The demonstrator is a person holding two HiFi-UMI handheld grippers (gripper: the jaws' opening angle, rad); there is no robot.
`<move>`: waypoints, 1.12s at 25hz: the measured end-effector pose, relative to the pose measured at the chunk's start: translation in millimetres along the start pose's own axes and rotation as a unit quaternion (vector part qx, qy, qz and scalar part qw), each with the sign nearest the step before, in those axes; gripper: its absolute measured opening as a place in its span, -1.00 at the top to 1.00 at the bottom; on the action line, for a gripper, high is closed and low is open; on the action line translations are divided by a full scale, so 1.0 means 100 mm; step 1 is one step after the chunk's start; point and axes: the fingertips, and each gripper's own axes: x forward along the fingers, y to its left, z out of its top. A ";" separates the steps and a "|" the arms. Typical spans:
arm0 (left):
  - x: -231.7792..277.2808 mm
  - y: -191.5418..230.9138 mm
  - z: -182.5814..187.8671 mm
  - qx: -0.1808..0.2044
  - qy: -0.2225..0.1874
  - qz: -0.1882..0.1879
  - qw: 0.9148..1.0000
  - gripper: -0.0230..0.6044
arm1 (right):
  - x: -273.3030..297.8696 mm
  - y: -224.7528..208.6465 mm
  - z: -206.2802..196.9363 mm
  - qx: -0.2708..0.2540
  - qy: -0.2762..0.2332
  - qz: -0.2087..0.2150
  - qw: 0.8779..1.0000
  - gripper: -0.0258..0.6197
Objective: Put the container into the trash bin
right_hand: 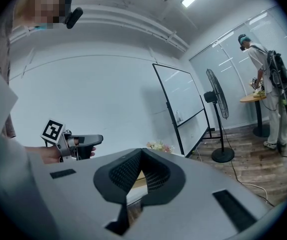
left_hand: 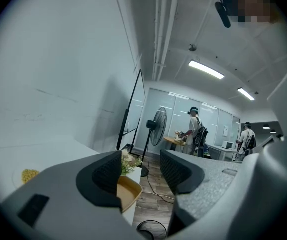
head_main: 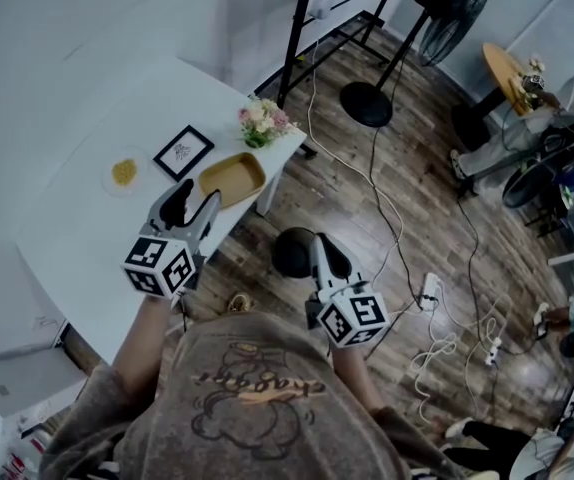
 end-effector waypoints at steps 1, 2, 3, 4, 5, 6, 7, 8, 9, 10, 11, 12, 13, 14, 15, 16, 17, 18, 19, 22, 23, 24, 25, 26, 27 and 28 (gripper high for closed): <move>0.04 0.04 -0.02 0.001 0.003 0.002 1.000 0.20 | 0.01 -0.02 0.00 0.001 0.000 -0.002 1.000 0.92; 0.08 0.09 -0.05 0.003 0.007 0.004 1.000 0.18 | 0.01 -0.04 -0.01 0.002 0.000 -0.004 1.000 0.92; 0.13 0.13 -0.08 0.005 0.011 0.006 1.000 0.16 | 0.02 -0.06 -0.02 0.002 0.000 -0.005 1.000 0.92; 0.18 0.18 -0.11 0.008 0.015 0.008 1.000 0.14 | 0.03 -0.08 -0.02 0.003 0.000 -0.008 1.000 0.92; 0.23 0.22 -0.13 0.011 0.019 0.009 1.000 0.12 | 0.04 -0.11 -0.02 0.003 0.000 -0.011 1.000 0.92; 0.29 0.26 -0.16 0.013 0.023 0.009 1.000 0.11 | 0.04 -0.13 -0.02 0.004 0.000 -0.013 1.000 0.92; 0.33 0.30 -0.18 0.015 0.026 0.011 0.999 0.11 | 0.04 -0.15 -0.02 0.006 0.000 -0.015 1.000 0.92; 0.38 0.34 -0.21 0.016 0.030 0.013 0.999 0.11 | 0.05 -0.16 -0.02 0.007 0.000 -0.017 1.000 0.92; 0.43 0.39 -0.23 0.017 0.032 0.016 0.999 0.11 | 0.05 -0.17 -0.02 0.009 0.000 -0.019 1.000 0.92; 0.47 0.44 -0.26 0.018 0.035 0.020 0.999 0.11 | 0.05 -0.18 -0.02 0.010 0.000 -0.020 1.000 0.92; 0.52 0.49 -0.29 0.019 0.039 0.023 0.999 0.11 | 0.06 -0.19 -0.02 0.010 0.000 -0.021 1.000 0.92; 0.57 0.54 -0.33 0.020 0.044 0.025 0.999 0.11 | 0.06 -0.21 -0.02 0.011 0.001 -0.022 1.000 0.92; 0.63 0.58 -0.38 0.021 0.049 0.027 0.998 0.11 | 0.07 -0.22 -0.03 0.011 0.002 -0.024 1.000 0.92; 0.68 0.63 -0.43 0.021 0.056 0.028 0.998 0.11 | 0.08 -0.24 -0.04 0.012 0.004 -0.025 1.000 0.92; 0.73 0.69 -0.48 0.021 0.063 0.031 0.997 0.11 | 0.09 -0.25 -0.04 0.013 0.006 -0.027 1.000 0.92; 0.77 0.75 -0.53 0.021 0.070 0.034 0.997 0.11 | 0.10 -0.26 -0.06 0.015 0.006 -0.028 0.999 0.92; 0.81 0.80 -0.59 0.019 0.077 0.037 0.996 0.11 | 0.11 -0.27 -0.08 0.018 0.007 -0.029 0.999 0.92; 0.84 0.86 -0.64 0.016 0.083 0.040 0.996 0.11 | 0.11 -0.28 -0.10 0.020 0.009 -0.031 0.999 0.92; 0.86 0.90 -0.70 0.013 0.089 0.043 0.995 0.11 | 0.11 -0.29 -0.12 0.021 0.012 -0.033 0.999 0.92; 0.93 1.02 -0.89 0.010 0.111 0.049 0.993 0.11 | 0.10 -0.32 -0.16 0.025 0.020 -0.039 0.999 0.92; 0.97 1.06 -0.94 0.011 0.118 0.050 0.992 0.11 | 0.10 -0.33 -0.16 0.026 0.022 -0.042 0.999 0.92; 1.00 1.10 -1.00 0.012 0.126 0.051 0.991 0.11 | 0.11 -0.35 -0.16 0.026 0.022 -0.044 0.998 0.92; 1.04 1.14 -1.06 0.012 0.133 0.052 0.990 0.11 | 0.11 -0.37 -0.17 0.027 0.023 -0.047 0.998 0.92; 1.07 1.18 -1.12 0.013 0.140 0.053 0.989 0.11 | 0.12 -0.38 -0.18 0.027 0.023 -0.050 0.998 0.92; 1.10 1.23 -1.18 0.014 0.148 0.054 0.987 0.11 | 0.12 -0.39 -0.19 0.029 0.024 -0.053 0.998 0.92; 1.12 1.27 -1.24 0.014 0.155 0.056 0.986 0.11 | 0.12 -0.41 -0.20 0.030 0.025 -0.055 0.998 0.92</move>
